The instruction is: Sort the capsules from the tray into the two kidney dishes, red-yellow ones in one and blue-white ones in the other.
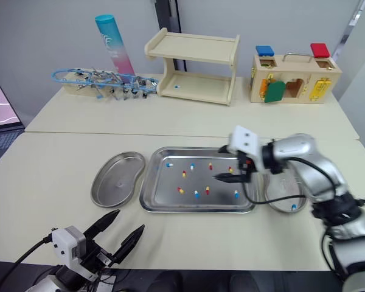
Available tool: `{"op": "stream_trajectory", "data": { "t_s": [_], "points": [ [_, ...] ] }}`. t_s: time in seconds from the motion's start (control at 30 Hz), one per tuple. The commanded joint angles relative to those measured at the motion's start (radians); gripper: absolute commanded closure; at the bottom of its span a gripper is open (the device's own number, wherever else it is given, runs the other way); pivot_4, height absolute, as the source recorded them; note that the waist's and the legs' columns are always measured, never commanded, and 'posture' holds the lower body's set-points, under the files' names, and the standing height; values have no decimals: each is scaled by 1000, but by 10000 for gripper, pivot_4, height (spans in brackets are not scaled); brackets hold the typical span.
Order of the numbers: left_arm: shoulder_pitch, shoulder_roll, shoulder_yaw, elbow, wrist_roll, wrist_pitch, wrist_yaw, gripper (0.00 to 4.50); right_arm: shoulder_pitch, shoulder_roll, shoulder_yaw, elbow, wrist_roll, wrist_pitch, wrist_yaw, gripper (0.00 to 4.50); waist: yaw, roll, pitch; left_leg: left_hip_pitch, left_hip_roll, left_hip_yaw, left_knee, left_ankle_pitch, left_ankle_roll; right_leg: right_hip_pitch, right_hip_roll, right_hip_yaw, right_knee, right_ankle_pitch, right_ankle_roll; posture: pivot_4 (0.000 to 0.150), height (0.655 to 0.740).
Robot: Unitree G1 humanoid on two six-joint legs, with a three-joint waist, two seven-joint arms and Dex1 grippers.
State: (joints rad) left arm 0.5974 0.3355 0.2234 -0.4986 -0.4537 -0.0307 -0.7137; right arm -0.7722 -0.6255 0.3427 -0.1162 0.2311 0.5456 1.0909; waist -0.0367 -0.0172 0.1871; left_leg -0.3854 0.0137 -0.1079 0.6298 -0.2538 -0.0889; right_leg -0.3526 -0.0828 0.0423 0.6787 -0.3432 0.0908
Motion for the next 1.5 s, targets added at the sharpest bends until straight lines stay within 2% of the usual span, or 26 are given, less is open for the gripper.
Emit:
{"op": "stream_trajectory", "data": {
  "t_s": [0.03, 0.1, 0.3, 0.53, 0.7, 0.93, 0.97, 1.03, 1.23, 1.5],
  "points": [
    [15, 11, 11, -8, -12, -22, -11, 0, -71, 117, 79, 72, -72, 4, -60, 16706, -1, 0, 0, 0, 0, 0, 0, 0, 0, 0, 0, 0, 0, 0, 0, 1500, 7400],
    [17, 12, 12, -6, -14, -23, -13, 0, -97, 171, 98, 118, -98, -1, -81, 16706, -2, 0, 0, 0, 0, 0, 0, 0, 0, 0, 0, 0, 0, 0, 0, 1500, 7400],
    [18, 17, 14, -4, -17, -26, -24, 0, -200, 374, 162, 412, -221, -109, -187, 16706, -5, 0, 0, 1, 0, -1, 0, 0, 0, -1, 0, 0, 1, 0, 0, 1500, 7400],
    [13, 26, 15, -15, -21, -17, -22, 0, -317, 556, 127, 748, -263, -180, -248, 16706, -20, 0, 0, 1, 0, -1, 0, 0, 0, -1, 1, 0, 2, 0, -1, 1500, 7400],
    [13, 31, 19, -15, -25, -13, -21, 0, -400, 645, 96, 972, -288, -266, -291, 16706, -22, 0, 0, 1, 0, -1, -1, 0, 0, -2, 1, 1, 2, 0, -1, 1500, 7400],
    [23, 32, 21, -24, -27, -9, -17, 0, -453, 695, 66, 1166, -335, -360, -331, 16706, -22, 0, 0, 1, 0, 0, -1, 0, 0, -3, 1, 1, 2, 0, -1, 1500, 7400],
    [25, 32, 22, -24, -28, -10, -17, 0, -458, 699, 61, 1188, -343, -367, -336, 20856, -23, 0, 0, 1, 0, 0, -1, 0, 0, -3, 1, 1, 2, 0, -1, 1500, 7400],
    [26, 31, 20, -23, -26, -11, -16, 0, -463, 706, 51, 1220, -352, -375, -341, 25764, -23, 1, 0, 1, 0, 0, -1, 0, 0, -3, 1, 1, 2, 0, -1, 1500, 7400],
    [25, 32, 16, -21, -24, -10, -17, 0, -478, 725, 29, 1273, -376, -388, -347, 44333, -27, 1, 0, 1, 0, 0, -1, 0, 0, -3, 1, 1, 3, 0, -1, 1500, 7400],
    [16, 36, 21, -13, -27, -10, -20, 0, -478, 711, 10, 1200, -376, -418, -280, 44914, -29, 1, 0, 1, 0, 0, -1, 0, 0, -3, 1, 1, 3, 0, -1, 1500, 7400]
  ]
}}
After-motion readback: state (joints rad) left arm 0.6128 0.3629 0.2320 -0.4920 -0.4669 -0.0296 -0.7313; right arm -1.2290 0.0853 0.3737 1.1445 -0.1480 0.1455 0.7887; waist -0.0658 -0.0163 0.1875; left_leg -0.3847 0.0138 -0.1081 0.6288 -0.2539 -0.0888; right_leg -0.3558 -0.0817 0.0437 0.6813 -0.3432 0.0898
